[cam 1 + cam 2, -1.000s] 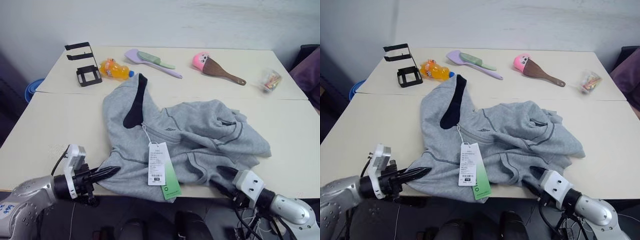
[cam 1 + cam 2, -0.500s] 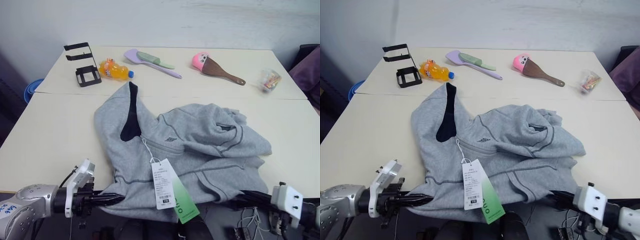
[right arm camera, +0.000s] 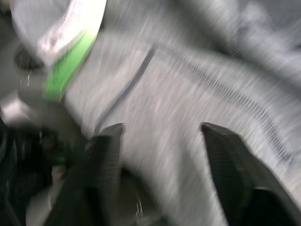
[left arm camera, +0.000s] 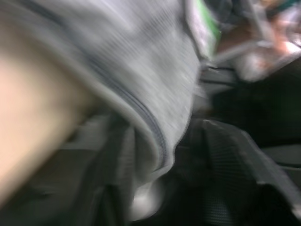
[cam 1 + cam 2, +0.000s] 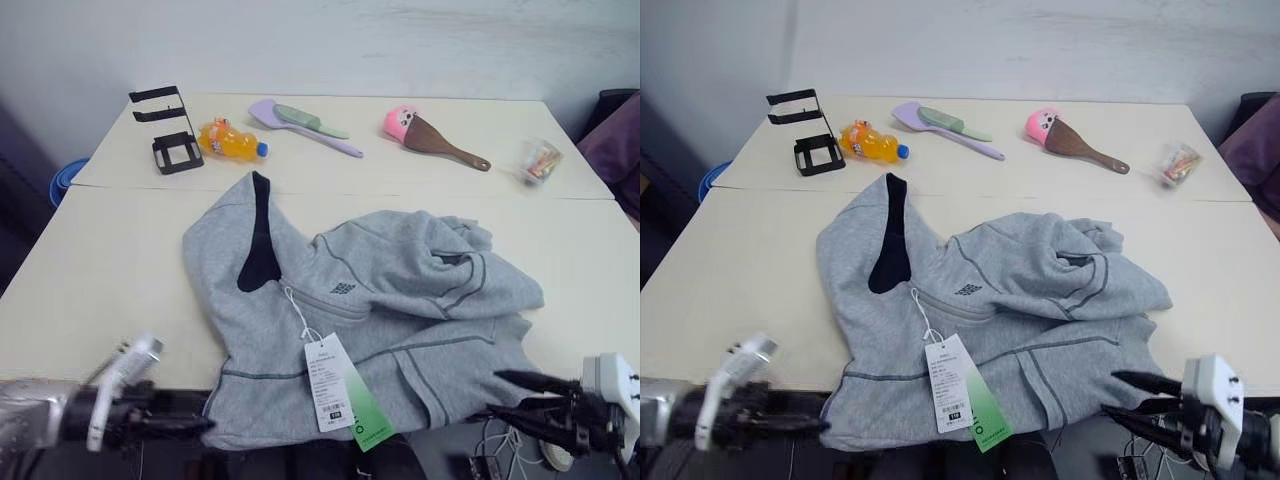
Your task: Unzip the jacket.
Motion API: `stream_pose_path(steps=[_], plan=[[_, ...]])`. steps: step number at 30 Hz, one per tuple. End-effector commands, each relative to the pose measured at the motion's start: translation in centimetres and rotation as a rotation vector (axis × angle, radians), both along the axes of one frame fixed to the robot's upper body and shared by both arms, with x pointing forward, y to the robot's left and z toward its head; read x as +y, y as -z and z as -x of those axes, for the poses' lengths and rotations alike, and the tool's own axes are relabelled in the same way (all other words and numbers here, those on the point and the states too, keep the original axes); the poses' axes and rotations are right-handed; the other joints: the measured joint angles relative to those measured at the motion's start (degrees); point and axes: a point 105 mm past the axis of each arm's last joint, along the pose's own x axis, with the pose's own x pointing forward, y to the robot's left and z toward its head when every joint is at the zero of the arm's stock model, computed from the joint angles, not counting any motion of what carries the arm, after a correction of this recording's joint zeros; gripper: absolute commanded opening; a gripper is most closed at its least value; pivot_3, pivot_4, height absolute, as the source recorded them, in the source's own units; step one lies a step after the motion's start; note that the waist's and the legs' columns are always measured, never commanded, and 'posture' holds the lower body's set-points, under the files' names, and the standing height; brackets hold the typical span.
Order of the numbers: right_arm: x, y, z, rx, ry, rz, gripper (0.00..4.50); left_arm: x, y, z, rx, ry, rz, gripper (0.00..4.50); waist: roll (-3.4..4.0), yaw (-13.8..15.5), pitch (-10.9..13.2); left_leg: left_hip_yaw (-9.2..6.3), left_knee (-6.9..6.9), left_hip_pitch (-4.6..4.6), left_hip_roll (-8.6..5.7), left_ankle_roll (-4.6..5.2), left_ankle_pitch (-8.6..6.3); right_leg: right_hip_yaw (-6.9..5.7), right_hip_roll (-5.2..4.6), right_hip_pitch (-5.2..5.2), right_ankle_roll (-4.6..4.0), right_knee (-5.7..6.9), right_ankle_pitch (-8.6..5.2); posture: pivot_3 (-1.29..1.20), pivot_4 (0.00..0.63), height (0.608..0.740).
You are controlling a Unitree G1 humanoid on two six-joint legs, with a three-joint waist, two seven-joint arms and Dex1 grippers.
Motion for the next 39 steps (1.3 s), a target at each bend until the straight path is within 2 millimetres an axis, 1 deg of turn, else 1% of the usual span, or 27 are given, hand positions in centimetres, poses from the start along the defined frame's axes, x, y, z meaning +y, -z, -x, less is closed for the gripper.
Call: stream_pose_path(steps=[1,2,3,4,7,8,10,12,15,18,20,23,26,27,28,31,32,34,35,38,39], plan=[[0.9,-3.2,-0.9,-0.019,0.015,-0.102,3.99,0.9,-3.0,-2.3,-0.17,0.018,0.018,3.75,0.03,0.05,0.01,0.0,-0.02,-0.02,0.0,0.0,0.0,-0.01,-0.01,-0.02,0.0,0.0,0.0,0.0,0.15,0.74],[0.7,-4.0,-1.6,-0.044,0.03,-0.108,4.4,0.6,-3.8,-3.5,-0.251,0.027,0.026,4.14,0.03,0.21,0.01,-0.02,-0.04,-0.07,-0.01,0.01,-0.02,-0.01,-0.03,-0.05,0.05,0.0,0.03,0.0,0.15,0.74],[0.6,-4.5,-2.1,-0.061,0.043,-0.113,4.5,0.4,-4.3,-4.3,-0.307,0.034,0.031,4.44,0.03,0.31,0.01,-0.06,-0.05,-0.1,-0.02,0.03,-0.02,-0.03,-0.04,-0.07,0.1,0.02,0.06,0.0,0.15,0.74],[0.3,-5.1,-3.0,-0.099,0.066,-0.098,4.5,-0.2,-4.9,-5.5,-0.374,0.049,0.035,4.49,0.05,0.46,0.01,-0.1,-0.04,-0.15,-0.05,0.03,-0.02,-0.07,-0.04,-0.08,0.15,0.01,0.09,0.0,0.15,0.74],[-1.2,-6.5,-6.9,-0.186,0.186,-0.038,4.5,-2.5,-5.9,-9.9,-0.587,0.069,0.01,4.49,0.07,0.94,0.01,-0.02,0.0,-0.18,-0.14,0.08,-0.01,-0.11,-0.02,-0.09,0.3,0.03,0.17,0.0,0.15,0.74],[-1.4,-6.8,-7.8,-0.203,0.212,-0.023,4.5,-3.1,-6.0,-10.8,-0.629,0.079,0.001,4.49,0.05,1.05,0.0,0.06,0.02,-0.18,-0.17,0.12,0.02,-0.13,0.03,-0.08,0.38,0.02,0.21,0.0,0.15,0.74],[-0.9,-6.6,-9.5,-0.174,0.205,0.018,4.5,-4.5,-6.0,-12.6,-0.69,0.104,-0.006,4.49,0.03,1.21,0.01,0.22,0.07,-0.24,-0.19,0.18,0.08,-0.1,0.15,-0.12,0.55,0.05,0.3,0.0,0.15,0.74],[0.2,-6.1,-10.6,-0.116,0.184,0.024,4.5,-5.8,-5.9,-13.5,-0.741,0.152,-0.007,4.49,-0.02,1.19,0.03,0.33,0.08,-0.24,-0.17,0.19,0.12,-0.16,0.48,-0.16,0.58,0.23,0.32,0.0,0.15,0.74],[1.8,-5.1,-11.9,-0.029,0.14,0.031,4.5,-7.3,-5.3,-14.2,-0.761,0.217,0.002,4.49,-0.03,0.91,0.03,0.73,0.06,-0.38,-0.15,0.21,0.12,-0.12,0.66,-0.5,0.71,0.26,0.4,0.0,0.15,0.74],[2.7,-4.4,-13.2,0.044,0.121,0.044,4.5,-8.9,-4.8,-14.5,-0.775,0.259,0.031,4.49,-0.04,0.9,0.04,0.84,0.16,-0.52,-0.14,0.3,0.17,-0.06,0.69,-0.65,0.82,0.25,0.46,0.0,0.15,0.74],[2.7,-3.7,-14.0,0.066,0.122,0.103,4.5,-9.6,-4.5,-14.4,-0.773,0.278,0.051,4.49,-0.04,0.95,0.04,0.84,0.22,-0.53,-0.13,0.35,0.2,-0.02,0.67,-0.64,0.89,0.25,0.5,0.0,0.15,0.74],[2.0,-2.8,-15.3,0.052,0.141,0.211,3.9,-10.1,-3.9,-14.4,-0.775,0.289,0.052,4.5,-0.04,0.98,0.04,0.84,0.23,-0.56,-0.14,0.37,0.21,-0.01,0.64,-0.66,0.91,0.25,0.51,0.0,0.15,0.74],[1.7,-2.5,-16.6,0.023,0.157,0.241,2.89,-10.6,-3.4,-14.4,-0.775,0.283,0.062,4.5,-0.04,1.13,0.04,0.83,0.22,-0.57,-0.18,0.41,0.22,-0.03,0.57,-0.66,0.93,0.24,0.52,0.0,0.15,0.74],[1.7,-2.8,-17.4,-0.002,0.178,0.231,2.64,-10.7,-3.2,-14.3,-0.775,0.282,0.064,4.5,-0.04,1.13,0.04,0.83,0.23,-0.57,-0.19,0.41,0.22,-0.04,0.57,-0.65,0.95,0.25,0.53,0.0,0.15,0.74],[1.8,-3.1,-18.0,-0.029,0.184,0.229,2.22,-10.9,-3.1,-14.3,-0.774,0.282,0.067,4.5,-0.04,1.07,0.04,0.84,0.22,-0.59,-0.2,0.43,0.23,-0.04,0.55,-0.67,0.96,0.24,0.53,0.0,0.15,0.74],[2.1,-4.1,-19.4,-0.112,0.193,0.216,1.31,-11.2,-2.9,-14.5,-0.785,0.258,0.076,4.5,-0.04,0.95,0.04,0.83,0.24,-0.6,-0.19,0.43,0.24,-0.06,0.56,-0.68,0.97,0.25,0.54,0.0,0.15,0.74],[2.2,-4.5,-19.8,-0.14,0.202,0.203,0.82,-11.2,-3.0,-14.6,-0.788,0.244,0.082,4.5,-0.04,0.91,0.04,0.83,0.23,-0.61,-0.19,0.43,0.24,-0.06,0.56,-0.68,0.97,0.25,0.54,0.0,0.15,0.74],[2.3,-5.8,-20.8,-0.222,0.225,0.177,0.15,-11.3,-3.1,-15.0,-0.797,0.211,0.093,4.5,-0.04,0.72,0.04,0.82,0.23,-0.61,-0.17,0.43,0.24,-0.07,0.56,-0.68,0.97,0.25,0.54,0.0,0.15,0.74],[2.2,-6.4,-21.5,-0.279,0.25,0.187,0.03,-11.3,-3.2,-15.1,-0.806,0.193,0.096,4.5,-0.04,0.53,0.04,0.82,0.23,-0.61,-0.18,0.43,0.25,-0.07,0.55,-0.68,0.97,0.26,0.54,0.0,0.15,0.74],[1.6,-7.3,-23.1,-0.39,0.304,0.234,0.03,-11.3,-3.3,-15.6,-0.824,0.152,0.102,4.5,-0.04,-0.04,0.04,0.82,0.24,-0.61,-0.19,0.43,0.26,-0.07,0.53,-0.68,0.98,0.28,0.54,0.0,0.15,0.74],[1.0,-7.6,-24.1,-0.443,0.346,0.27,0.03,-11.3,-3.4,-15.9,-0.831,0.137,0.098,4.5,-0.04,-0.15,0.04,0.81,0.24,-0.62,-0.2,0.44,0.26,-0.09,0.51,-0.68,0.98,0.29,0.55,0.0,0.15,0.74]])
